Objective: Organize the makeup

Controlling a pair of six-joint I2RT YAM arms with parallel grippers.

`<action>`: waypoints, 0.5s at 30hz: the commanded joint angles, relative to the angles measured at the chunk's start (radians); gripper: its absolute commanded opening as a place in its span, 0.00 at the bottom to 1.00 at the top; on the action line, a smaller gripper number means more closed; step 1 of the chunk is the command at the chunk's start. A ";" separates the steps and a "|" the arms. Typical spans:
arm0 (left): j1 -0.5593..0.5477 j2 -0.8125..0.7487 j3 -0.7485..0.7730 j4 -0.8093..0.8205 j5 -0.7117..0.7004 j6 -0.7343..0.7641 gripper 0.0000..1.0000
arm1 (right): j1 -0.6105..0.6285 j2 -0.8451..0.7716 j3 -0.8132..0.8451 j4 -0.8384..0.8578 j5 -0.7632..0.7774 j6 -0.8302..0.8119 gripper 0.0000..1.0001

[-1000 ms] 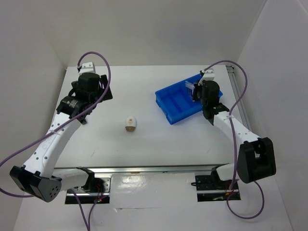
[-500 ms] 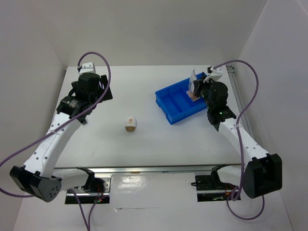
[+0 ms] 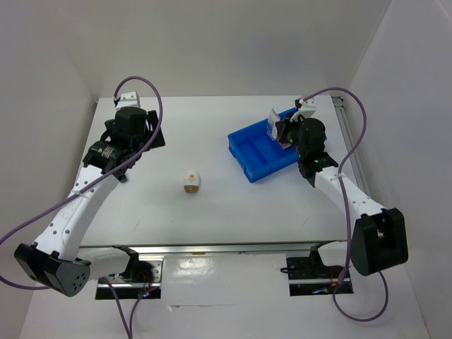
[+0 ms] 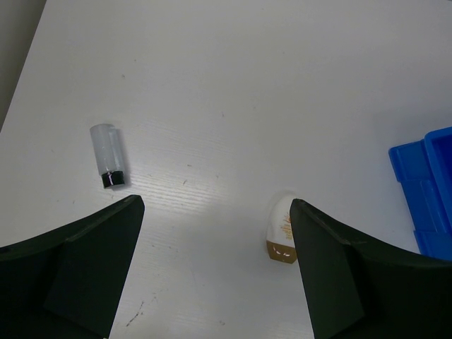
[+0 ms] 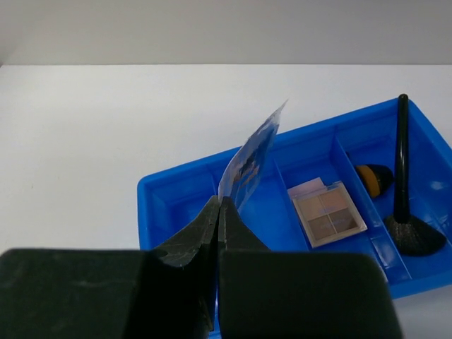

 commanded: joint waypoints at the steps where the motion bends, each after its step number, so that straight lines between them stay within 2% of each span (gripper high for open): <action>1: 0.002 -0.006 0.040 0.001 -0.024 -0.007 0.99 | 0.007 0.020 0.025 0.079 -0.027 0.009 0.00; 15: 0.002 -0.006 0.040 0.001 -0.034 -0.007 0.99 | 0.007 0.142 0.000 0.088 -0.047 0.027 0.00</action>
